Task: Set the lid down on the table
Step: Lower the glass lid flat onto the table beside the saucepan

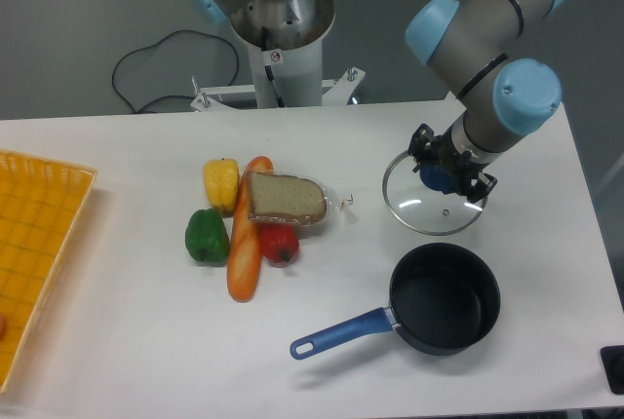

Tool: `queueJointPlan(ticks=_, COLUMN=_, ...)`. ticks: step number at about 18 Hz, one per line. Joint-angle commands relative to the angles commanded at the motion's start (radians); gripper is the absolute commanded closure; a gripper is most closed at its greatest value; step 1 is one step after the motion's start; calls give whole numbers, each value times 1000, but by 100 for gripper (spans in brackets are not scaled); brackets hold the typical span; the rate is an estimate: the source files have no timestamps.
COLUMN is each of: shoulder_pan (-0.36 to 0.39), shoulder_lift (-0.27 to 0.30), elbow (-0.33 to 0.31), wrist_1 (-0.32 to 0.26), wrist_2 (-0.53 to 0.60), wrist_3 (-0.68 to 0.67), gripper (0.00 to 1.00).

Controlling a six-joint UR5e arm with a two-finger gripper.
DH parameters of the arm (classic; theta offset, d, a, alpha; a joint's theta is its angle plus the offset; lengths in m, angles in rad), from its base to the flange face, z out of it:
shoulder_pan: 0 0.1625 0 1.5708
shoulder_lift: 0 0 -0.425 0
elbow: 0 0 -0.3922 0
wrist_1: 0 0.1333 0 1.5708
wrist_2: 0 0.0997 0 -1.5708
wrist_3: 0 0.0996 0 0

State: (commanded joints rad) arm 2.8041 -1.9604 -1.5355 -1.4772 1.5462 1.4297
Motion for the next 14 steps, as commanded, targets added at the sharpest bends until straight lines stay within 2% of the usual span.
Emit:
queueJointPlan(ticks=6, shoulder_pan=31, shoulder_lift=0, elbow=-31, wrist_1=2, wrist_2=20, wrist_3=3, gripper=37)
queueJointPlan(ticks=14, shoulder_pan=58, shoulder_lift=-35, elbow=-38, wrist_1=26, wrist_2=32, wrist_3=5, gripper=36)
